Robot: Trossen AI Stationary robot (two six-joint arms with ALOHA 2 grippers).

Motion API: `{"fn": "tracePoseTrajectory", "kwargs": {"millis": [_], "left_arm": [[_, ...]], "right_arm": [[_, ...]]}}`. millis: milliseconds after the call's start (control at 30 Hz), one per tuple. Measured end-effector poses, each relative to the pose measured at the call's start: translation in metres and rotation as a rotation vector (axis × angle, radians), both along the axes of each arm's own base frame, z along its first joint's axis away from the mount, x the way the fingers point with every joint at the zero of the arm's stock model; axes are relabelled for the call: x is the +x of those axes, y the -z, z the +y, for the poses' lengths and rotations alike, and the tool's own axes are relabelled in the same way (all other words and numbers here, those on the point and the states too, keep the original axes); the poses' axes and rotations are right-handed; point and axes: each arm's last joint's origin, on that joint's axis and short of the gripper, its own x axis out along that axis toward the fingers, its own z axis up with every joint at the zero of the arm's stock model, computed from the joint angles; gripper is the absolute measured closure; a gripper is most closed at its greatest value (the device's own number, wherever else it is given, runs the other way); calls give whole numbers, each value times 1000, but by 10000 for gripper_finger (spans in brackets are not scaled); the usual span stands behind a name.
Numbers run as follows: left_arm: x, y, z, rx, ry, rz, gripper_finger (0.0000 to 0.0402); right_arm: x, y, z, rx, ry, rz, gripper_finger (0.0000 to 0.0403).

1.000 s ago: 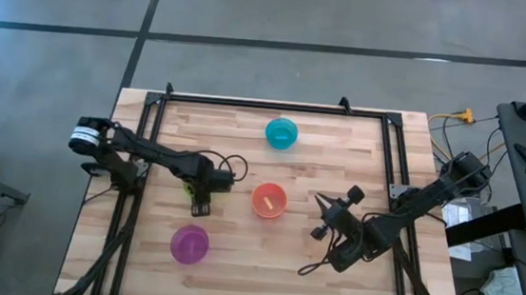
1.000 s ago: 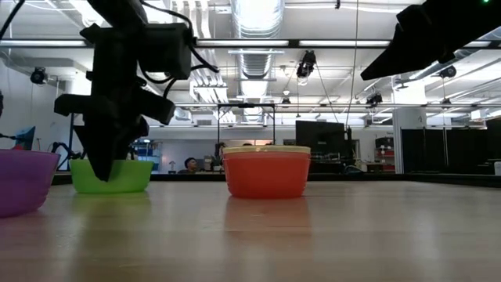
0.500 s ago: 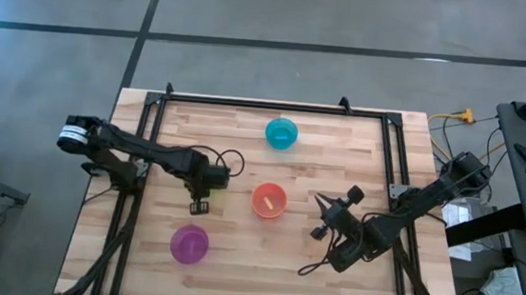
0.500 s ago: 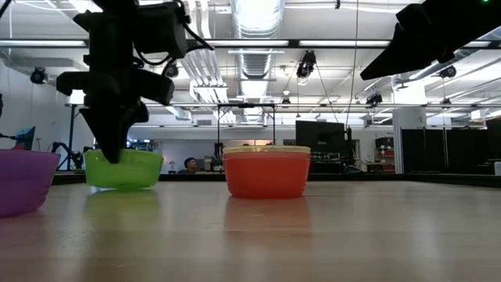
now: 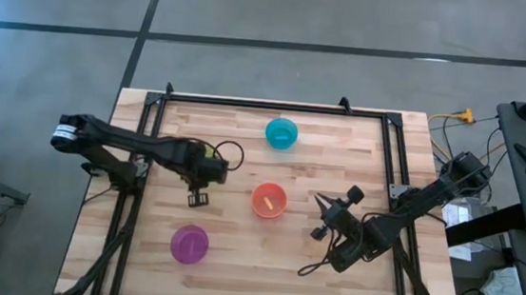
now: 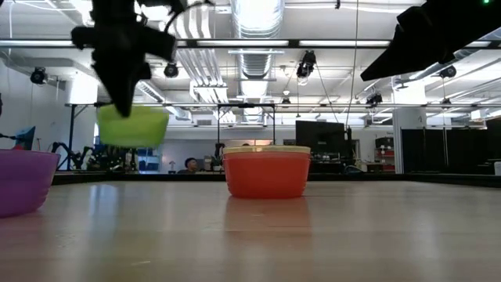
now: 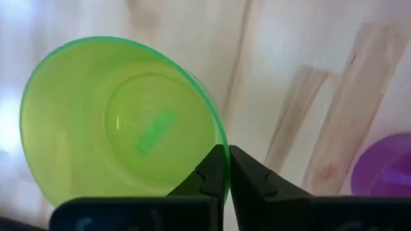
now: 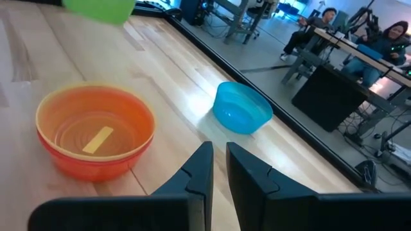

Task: Nest bowls inside each other
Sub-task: Stack the green bowl on top of the yellow bowl

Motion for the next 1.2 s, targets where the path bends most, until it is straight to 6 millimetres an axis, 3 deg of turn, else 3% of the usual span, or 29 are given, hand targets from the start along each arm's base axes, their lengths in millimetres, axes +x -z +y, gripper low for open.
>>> {"fn": "tracePoseTrajectory", "kwargs": {"millis": [333,500,700,900,1200], "left_arm": [[3,-89,-20,250,77,-190,401],[6,-115,-30,278,170,-270,401],[27,-115,-48,329,441,-217,401],[62,-109,-65,195,742,-174,401],[109,-102,-78,235,978,-86,402]], "right_arm": [[-2,3,-1,4,-14,39,364],[-3,6,-2,10,-13,48,364],[-10,3,-6,68,8,31,365],[-26,-6,-11,126,-19,-12,365],[-53,-1,-15,185,-87,-76,365]]}}
